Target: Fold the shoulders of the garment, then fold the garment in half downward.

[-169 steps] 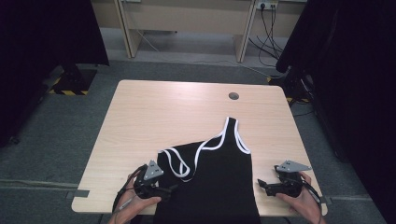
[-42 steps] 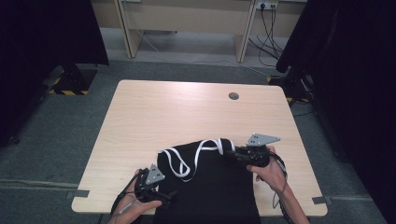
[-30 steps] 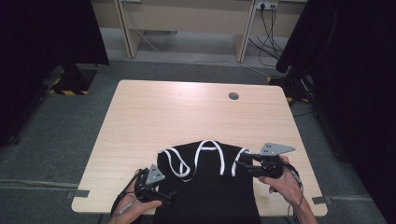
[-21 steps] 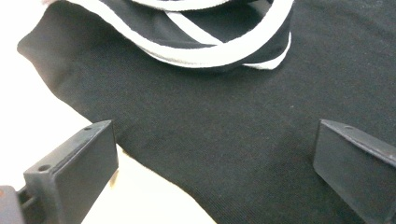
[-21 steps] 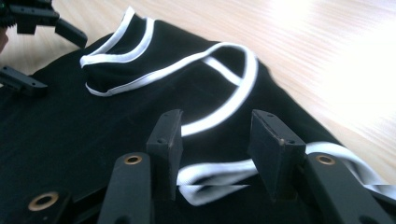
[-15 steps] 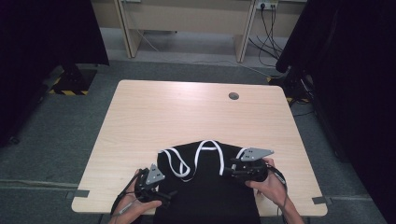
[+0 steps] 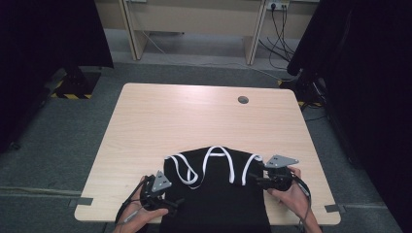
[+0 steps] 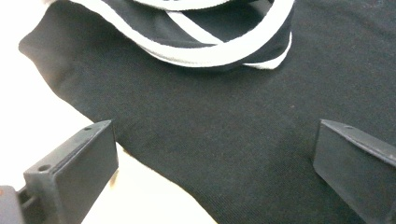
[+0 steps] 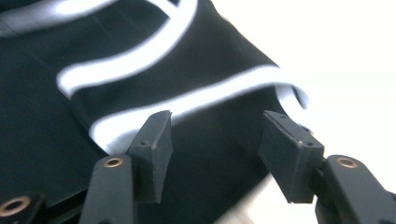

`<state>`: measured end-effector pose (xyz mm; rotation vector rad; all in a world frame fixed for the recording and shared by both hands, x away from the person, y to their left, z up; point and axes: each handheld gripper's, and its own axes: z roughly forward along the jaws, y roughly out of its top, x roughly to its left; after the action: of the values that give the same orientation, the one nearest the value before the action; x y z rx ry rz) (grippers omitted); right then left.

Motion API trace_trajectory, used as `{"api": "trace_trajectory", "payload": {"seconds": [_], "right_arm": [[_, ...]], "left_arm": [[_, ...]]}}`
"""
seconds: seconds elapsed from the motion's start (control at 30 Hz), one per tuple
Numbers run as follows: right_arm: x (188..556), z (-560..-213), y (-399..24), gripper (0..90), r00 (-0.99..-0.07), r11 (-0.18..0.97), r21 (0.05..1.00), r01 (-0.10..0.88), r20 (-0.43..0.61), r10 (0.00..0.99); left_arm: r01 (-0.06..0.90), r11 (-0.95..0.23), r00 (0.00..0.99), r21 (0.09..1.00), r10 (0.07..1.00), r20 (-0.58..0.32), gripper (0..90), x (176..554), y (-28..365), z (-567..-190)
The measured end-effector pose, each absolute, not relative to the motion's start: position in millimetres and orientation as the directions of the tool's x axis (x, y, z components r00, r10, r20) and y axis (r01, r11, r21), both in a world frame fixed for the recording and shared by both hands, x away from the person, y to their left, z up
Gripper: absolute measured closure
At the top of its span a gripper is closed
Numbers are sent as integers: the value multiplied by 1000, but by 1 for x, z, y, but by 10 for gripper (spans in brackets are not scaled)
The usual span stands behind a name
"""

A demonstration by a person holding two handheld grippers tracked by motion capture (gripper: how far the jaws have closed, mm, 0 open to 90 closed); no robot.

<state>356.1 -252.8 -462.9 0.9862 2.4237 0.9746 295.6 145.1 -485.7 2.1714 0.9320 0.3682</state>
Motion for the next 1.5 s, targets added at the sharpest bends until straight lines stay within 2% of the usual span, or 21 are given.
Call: {"api": "trace_trajectory", "payload": {"seconds": [0.07, 0.23, 1.0, 1.1, 1.37, 1.5], "right_arm": [[355, -470, -254, 419, -692, 535, 689, 489, -67, 719], [359, -472, -259, 393, -674, 484, 700, 525, -5, 739], [410, -474, -269, 395, -621, 433, 716, 548, 2, 784], [414, -475, -271, 348, -604, 415, 720, 557, 8, 797], [414, -476, -271, 339, -600, 410, 722, 557, 9, 800], [414, -475, -271, 288, -607, 419, 715, 560, 10, 795]], "left_arm": [[508, -469, 696, 723, 717, -24, 0, 296, 145, -486], [510, -467, 693, 722, 721, -23, 0, 298, 145, -486], [525, -450, 669, 722, 742, -24, 0, 347, 139, -486], [527, -447, 666, 723, 746, -24, 0, 350, 139, -486], [528, -446, 664, 723, 748, -23, 0, 350, 139, -486], [528, -446, 664, 723, 748, -23, 0, 350, 139, -486]]}}
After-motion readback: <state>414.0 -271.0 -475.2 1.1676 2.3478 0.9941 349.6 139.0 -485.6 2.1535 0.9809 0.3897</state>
